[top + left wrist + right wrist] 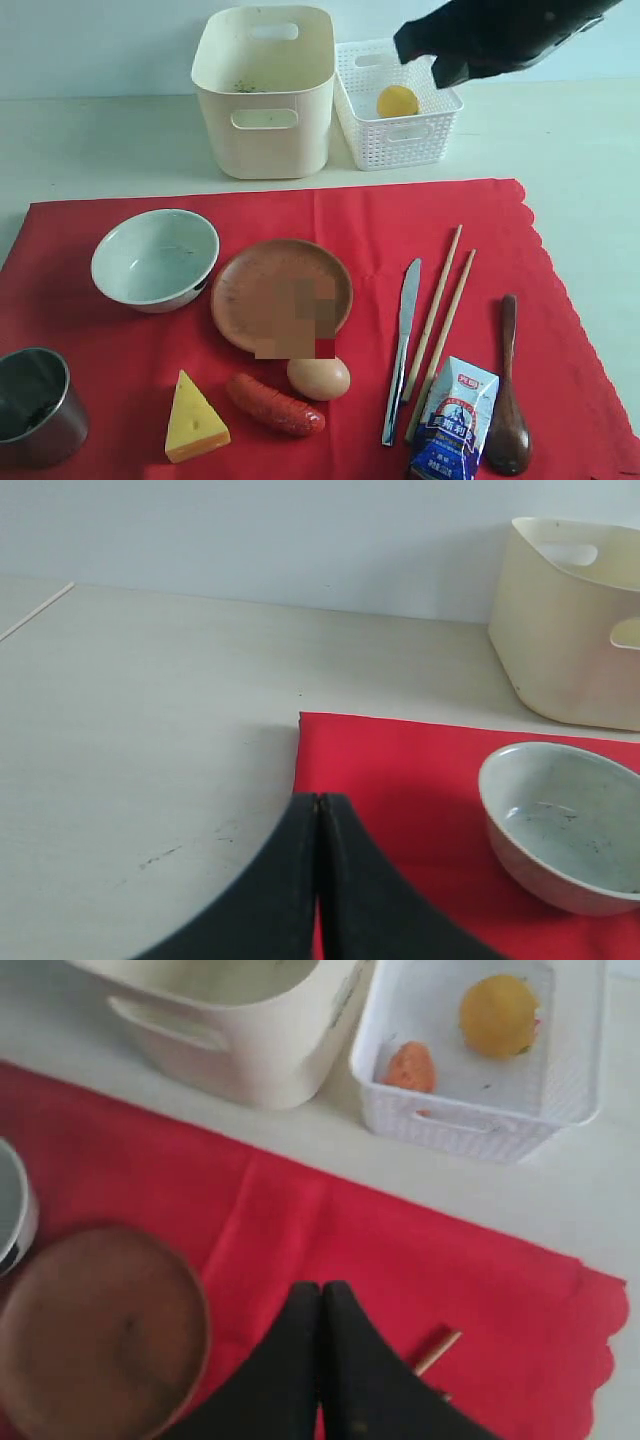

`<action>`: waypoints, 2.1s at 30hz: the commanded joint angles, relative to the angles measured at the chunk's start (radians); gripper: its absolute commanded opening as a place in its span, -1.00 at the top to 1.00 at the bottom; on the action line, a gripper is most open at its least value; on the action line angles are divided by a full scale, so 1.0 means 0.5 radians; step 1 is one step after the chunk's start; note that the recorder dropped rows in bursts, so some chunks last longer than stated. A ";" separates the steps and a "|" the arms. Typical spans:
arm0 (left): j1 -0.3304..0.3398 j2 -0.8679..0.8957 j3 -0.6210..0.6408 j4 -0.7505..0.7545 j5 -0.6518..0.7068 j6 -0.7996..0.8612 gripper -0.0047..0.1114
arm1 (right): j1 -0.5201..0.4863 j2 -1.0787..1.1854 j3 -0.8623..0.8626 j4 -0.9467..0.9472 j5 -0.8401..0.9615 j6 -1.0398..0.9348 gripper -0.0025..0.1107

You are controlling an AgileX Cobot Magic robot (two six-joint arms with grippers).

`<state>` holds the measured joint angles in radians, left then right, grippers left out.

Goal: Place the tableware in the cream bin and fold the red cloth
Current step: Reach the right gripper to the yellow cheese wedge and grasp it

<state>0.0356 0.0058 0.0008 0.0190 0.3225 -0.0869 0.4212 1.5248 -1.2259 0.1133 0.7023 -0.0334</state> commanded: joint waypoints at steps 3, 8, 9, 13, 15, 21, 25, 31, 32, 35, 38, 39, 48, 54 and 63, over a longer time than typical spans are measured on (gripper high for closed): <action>0.002 -0.012 -0.002 -0.011 -0.012 0.009 0.90 | 0.259 -0.034 0.222 0.015 -0.001 -0.021 0.96; 0.002 -0.012 -0.002 -0.011 -0.012 0.009 0.90 | 0.471 -0.034 0.381 0.015 -0.001 -0.021 0.96; 0.002 -0.012 -0.002 -0.011 -0.012 0.009 0.90 | 0.515 -0.034 0.402 0.015 -0.001 -0.021 0.96; 0.002 -0.012 -0.002 -0.011 -0.012 0.009 0.90 | 0.671 -0.034 0.484 0.015 -0.015 -0.038 0.96; 0.002 -0.012 -0.002 -0.011 -0.012 0.009 0.90 | 0.744 -0.026 0.511 0.016 -0.039 -0.038 0.96; 0.002 -0.012 -0.002 -0.011 -0.012 0.009 0.90 | 0.979 0.053 0.523 0.028 -0.172 -0.007 0.93; 0.002 -0.012 -0.002 -0.011 -0.012 0.009 0.90 | 1.125 0.145 0.523 0.036 -0.354 0.096 0.71; 0.002 -0.012 -0.002 -0.011 -0.012 0.009 0.90 | 1.307 0.306 0.523 0.052 -0.595 0.177 0.29; 0.002 -0.012 -0.002 -0.011 -0.012 0.009 0.90 | 1.333 0.331 0.519 0.064 -0.627 0.177 0.21; 0.002 -0.012 -0.002 -0.011 -0.012 0.009 0.90 | 1.401 0.403 0.461 0.097 -0.617 0.173 -0.01; 0.002 -0.012 -0.002 -0.011 -0.012 0.009 0.90 | 1.450 0.499 0.376 0.097 -0.614 0.168 -0.23; 0.002 -0.012 -0.002 -0.011 -0.012 0.009 0.90 | 1.461 0.534 0.343 0.094 -0.614 0.155 -0.29; 0.002 -0.012 -0.002 -0.011 -0.012 0.009 0.90 | 1.461 0.825 0.121 0.094 -0.467 0.115 -0.35; 0.002 -0.012 -0.002 -0.011 -0.012 0.009 0.90 | 1.461 0.955 0.118 0.067 -0.463 0.108 -0.35; 0.002 -0.012 -0.002 -0.011 -0.012 0.009 0.90 | 1.461 0.977 0.118 0.067 -0.487 0.108 0.09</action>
<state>0.0356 0.0058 0.0008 0.0190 0.3225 -0.0869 1.1502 2.0149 -1.1623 0.1544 0.4702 0.0276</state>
